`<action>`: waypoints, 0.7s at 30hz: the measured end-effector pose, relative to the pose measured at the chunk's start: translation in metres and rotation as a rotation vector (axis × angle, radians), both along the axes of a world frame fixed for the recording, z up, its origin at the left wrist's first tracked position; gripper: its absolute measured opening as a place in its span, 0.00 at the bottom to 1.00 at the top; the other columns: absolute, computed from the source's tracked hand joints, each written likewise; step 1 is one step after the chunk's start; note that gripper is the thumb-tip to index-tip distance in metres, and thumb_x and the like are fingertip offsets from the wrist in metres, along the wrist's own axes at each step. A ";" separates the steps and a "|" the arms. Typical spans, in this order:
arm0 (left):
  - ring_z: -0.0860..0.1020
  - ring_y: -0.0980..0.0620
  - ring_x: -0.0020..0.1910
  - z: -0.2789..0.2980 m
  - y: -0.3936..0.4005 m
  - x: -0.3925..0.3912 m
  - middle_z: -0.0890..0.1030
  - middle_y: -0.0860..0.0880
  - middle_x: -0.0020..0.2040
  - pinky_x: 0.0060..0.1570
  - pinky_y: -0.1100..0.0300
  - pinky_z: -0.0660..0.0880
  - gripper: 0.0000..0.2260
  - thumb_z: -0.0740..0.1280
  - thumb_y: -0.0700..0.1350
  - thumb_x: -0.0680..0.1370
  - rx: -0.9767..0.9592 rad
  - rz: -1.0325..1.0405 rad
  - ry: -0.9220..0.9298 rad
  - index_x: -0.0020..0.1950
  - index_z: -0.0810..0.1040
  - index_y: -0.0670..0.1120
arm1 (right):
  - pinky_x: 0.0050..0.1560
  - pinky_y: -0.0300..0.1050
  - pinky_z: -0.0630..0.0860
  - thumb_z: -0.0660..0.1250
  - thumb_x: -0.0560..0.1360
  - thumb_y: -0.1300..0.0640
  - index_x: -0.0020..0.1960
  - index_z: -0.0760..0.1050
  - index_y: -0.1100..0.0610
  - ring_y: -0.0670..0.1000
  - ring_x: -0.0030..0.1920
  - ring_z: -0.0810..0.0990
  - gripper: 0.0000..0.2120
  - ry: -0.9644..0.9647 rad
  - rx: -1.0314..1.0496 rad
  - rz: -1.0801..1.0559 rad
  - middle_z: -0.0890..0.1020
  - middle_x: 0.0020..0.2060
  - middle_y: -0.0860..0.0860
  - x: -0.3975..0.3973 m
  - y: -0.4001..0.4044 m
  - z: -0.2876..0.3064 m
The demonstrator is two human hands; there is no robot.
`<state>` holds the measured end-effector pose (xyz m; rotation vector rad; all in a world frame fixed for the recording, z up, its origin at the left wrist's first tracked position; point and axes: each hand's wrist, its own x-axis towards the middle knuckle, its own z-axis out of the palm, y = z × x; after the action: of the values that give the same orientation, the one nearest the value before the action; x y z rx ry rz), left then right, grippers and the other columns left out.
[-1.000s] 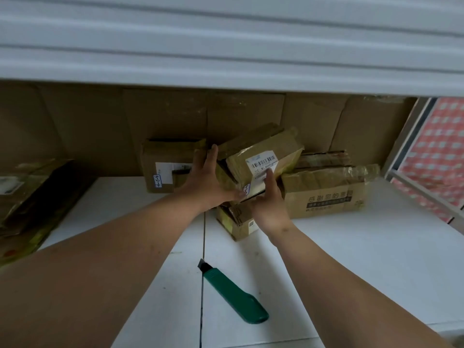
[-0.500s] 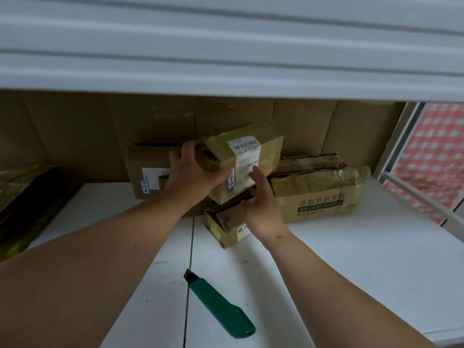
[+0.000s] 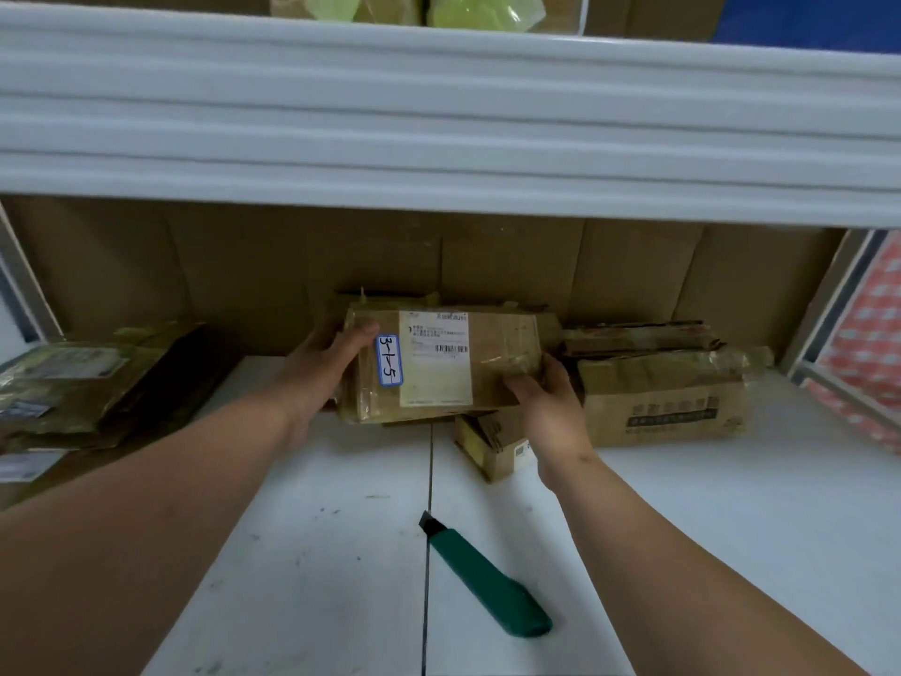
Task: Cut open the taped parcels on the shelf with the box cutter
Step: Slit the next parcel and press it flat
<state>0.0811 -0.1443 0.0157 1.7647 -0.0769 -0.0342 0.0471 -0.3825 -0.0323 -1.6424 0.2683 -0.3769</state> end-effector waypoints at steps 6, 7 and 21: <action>0.81 0.50 0.55 -0.009 0.055 -0.017 0.84 0.51 0.54 0.52 0.46 0.78 0.13 0.67 0.55 0.77 -0.103 -0.038 0.086 0.61 0.74 0.62 | 0.36 0.29 0.71 0.69 0.71 0.49 0.65 0.69 0.45 0.38 0.45 0.77 0.23 -0.071 0.057 0.042 0.75 0.47 0.37 -0.021 0.039 0.002; 0.80 0.49 0.57 -0.010 0.064 -0.019 0.84 0.51 0.56 0.55 0.43 0.76 0.15 0.68 0.50 0.77 -0.132 -0.073 0.093 0.62 0.73 0.63 | 0.39 0.33 0.70 0.70 0.73 0.50 0.65 0.69 0.45 0.40 0.47 0.76 0.22 -0.069 0.059 0.043 0.75 0.48 0.38 -0.024 0.044 0.002; 0.77 0.46 0.56 -0.035 0.195 -0.052 0.76 0.47 0.55 0.56 0.56 0.71 0.10 0.66 0.35 0.77 0.491 0.050 -0.367 0.52 0.78 0.50 | 0.62 0.51 0.71 0.60 0.78 0.58 0.56 0.77 0.41 0.50 0.62 0.75 0.15 0.157 -0.009 0.238 0.80 0.57 0.44 -0.064 0.147 -0.004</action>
<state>0.0294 0.0507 -0.0189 2.2447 -0.3113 0.3336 -0.0166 -0.2358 -0.0365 -1.6935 0.1852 -0.0694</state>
